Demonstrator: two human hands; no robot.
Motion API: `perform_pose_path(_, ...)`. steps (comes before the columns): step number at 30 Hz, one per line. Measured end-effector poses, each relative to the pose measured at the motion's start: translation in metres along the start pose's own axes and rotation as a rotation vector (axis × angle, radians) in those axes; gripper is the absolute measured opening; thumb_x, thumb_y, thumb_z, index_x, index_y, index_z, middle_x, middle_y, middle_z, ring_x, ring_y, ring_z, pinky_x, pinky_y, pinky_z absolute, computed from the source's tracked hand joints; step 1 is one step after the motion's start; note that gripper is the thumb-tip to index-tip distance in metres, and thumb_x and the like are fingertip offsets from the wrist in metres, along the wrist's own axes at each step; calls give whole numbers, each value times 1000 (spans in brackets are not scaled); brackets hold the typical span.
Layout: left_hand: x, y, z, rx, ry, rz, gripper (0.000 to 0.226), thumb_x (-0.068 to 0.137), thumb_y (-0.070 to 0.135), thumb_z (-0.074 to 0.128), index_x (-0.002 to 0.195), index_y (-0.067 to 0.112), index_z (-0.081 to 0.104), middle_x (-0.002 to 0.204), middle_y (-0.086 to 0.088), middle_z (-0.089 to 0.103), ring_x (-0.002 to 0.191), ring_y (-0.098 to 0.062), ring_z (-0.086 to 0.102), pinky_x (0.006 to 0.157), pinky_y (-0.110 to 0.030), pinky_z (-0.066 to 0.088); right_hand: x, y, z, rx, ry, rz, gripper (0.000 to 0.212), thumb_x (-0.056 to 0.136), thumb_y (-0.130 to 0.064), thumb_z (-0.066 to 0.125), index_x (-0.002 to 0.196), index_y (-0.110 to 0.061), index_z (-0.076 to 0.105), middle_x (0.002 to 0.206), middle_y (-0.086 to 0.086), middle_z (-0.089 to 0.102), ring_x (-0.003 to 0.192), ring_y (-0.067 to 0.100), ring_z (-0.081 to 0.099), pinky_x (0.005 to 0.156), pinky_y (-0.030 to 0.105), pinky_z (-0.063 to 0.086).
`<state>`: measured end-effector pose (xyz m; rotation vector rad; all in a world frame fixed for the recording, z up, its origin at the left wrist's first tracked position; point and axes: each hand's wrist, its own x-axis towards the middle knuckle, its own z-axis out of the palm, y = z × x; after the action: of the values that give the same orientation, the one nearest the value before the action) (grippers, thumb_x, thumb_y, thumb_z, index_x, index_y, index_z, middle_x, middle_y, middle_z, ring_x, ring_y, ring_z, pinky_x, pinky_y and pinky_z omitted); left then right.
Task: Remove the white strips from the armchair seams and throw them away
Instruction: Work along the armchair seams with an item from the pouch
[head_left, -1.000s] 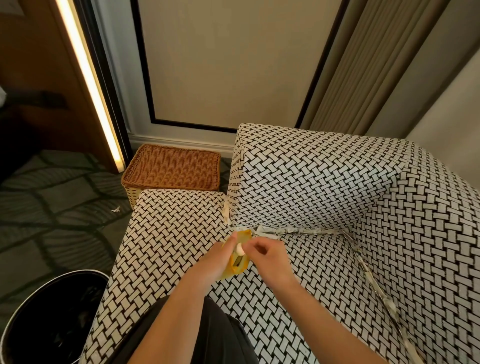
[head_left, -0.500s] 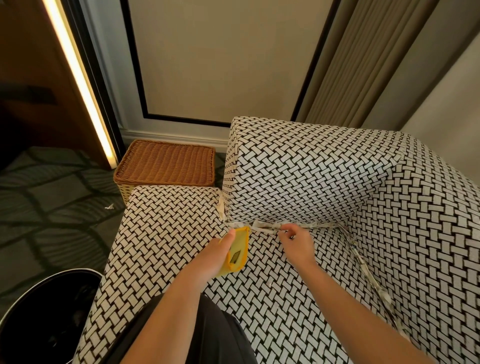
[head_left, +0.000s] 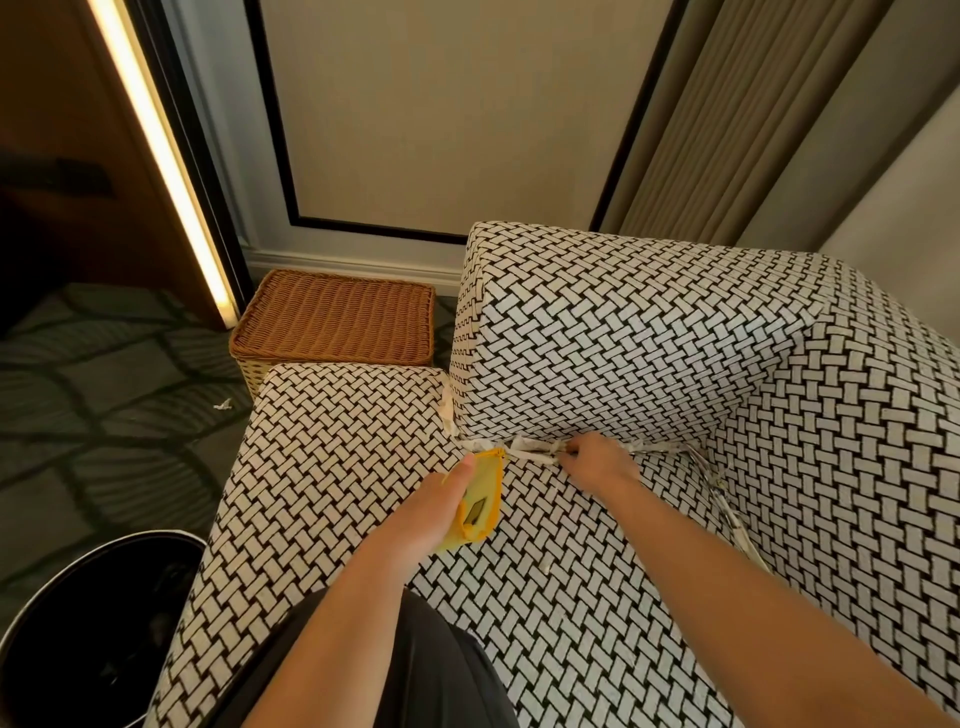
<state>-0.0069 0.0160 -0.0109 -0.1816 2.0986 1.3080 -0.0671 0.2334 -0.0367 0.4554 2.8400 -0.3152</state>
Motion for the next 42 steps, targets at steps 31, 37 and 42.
perform_pose_path(31, 6, 1, 2, 55, 37, 20, 64, 89, 68, 11, 109, 24, 53, 100, 2, 57, 86, -11, 51, 85, -34, 35, -128, -59, -7, 966, 191, -442, 17, 91, -14, 55, 93, -15, 72, 83, -6, 65, 76, 2, 57, 67, 14, 47)
perform_pose_path(37, -5, 5, 3, 72, 14, 11, 45, 91, 65, 11, 86, 30, 38, 76, 7, 38, 66, -8, 37, 61, -25, 32, -102, -15, -1, 814, 232, -281, 16, 92, -15, 54, 102, -18, 65, 84, -7, 61, 69, 2, 52, 60, 11, 44)
perform_pose_path(42, -6, 7, 3, 89, 35, 5, 52, 92, 64, 11, 109, 23, 37, 77, 7, 37, 67, -8, 37, 74, -32, 33, -58, 31, 30, 472, 242, -29, 33, 90, -24, 57, 122, -14, 57, 95, -1, 53, 81, 8, 50, 70, 17, 45)
